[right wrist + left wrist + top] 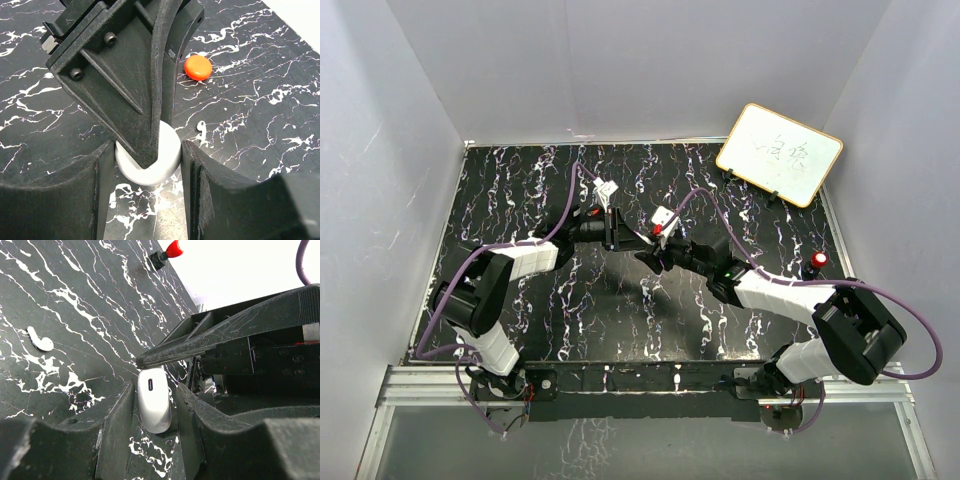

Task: Insert the wireless bluetooth earbuds into the charging case
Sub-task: Pick up the charging case at the center of the board.

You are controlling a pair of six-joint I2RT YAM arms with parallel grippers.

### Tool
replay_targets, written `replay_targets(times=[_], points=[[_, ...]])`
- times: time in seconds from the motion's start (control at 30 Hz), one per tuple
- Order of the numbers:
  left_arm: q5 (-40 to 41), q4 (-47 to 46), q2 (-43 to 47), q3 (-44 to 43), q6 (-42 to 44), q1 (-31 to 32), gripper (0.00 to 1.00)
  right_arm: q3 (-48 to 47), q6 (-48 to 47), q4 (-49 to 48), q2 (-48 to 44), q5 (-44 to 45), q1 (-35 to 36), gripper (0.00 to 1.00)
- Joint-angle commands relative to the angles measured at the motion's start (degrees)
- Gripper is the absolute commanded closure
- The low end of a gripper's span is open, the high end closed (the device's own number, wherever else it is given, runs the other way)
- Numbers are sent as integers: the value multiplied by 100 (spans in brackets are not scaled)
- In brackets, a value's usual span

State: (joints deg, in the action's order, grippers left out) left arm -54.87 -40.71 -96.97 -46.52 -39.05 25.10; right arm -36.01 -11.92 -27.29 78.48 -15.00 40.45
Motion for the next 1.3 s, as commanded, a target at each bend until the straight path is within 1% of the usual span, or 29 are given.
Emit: replay_targets(times=[0.0,0.17,0.2,0.27,0.4,0.5,0.53,0.57,0.6,0.67,0.73,0.77,0.9,0.97,1.03,1.17,1.27], points=[[-88,-174,71,-195,-34,21,63,-260,-63,-409,-25,-62,2,77],[-76,-306,73,-168,-125,21,66,-262,-62,-400,-18,-97,1,77],[-69,-331,72,-162,-143,21,68,-258,-63,-400,-17,-99,1,77],[-68,-333,66,-165,-141,21,74,-250,-62,-400,-25,-99,6,77],[-109,-372,37,-181,-184,21,92,-250,-59,-400,-33,-90,1,77],[-116,-427,18,-167,-216,21,100,-258,-55,-404,-30,-78,3,76],[-105,-444,14,-169,-224,21,100,-262,-18,-413,-26,-3,-1,73],[-85,-440,22,-163,-226,21,100,-273,58,-421,-26,73,-2,60],[-42,-419,28,-164,-233,21,100,-275,142,-426,-49,151,-10,50],[122,-347,81,-136,-223,11,100,-244,426,-507,-174,211,-115,46],[267,-328,130,-115,-209,11,100,-178,800,-622,-341,158,-336,34],[383,-298,167,-104,-204,5,100,-164,969,-628,-424,63,-469,31],[769,-237,260,-127,-188,-50,100,-106,1731,-640,-755,-246,-1033,24],[857,-329,272,-140,-263,-89,100,-85,2051,-605,-885,-369,-1259,23],[974,-492,280,-103,-392,-125,100,-93,2479,-597,-936,-455,-1485,23],[1254,-1003,284,-6,-703,-146,100,-165,3362,-618,-692,-1109,-1791,26],[1403,-1462,264,74,-909,-146,100,-113,3994,-956,-427,-1546,-1894,29]])
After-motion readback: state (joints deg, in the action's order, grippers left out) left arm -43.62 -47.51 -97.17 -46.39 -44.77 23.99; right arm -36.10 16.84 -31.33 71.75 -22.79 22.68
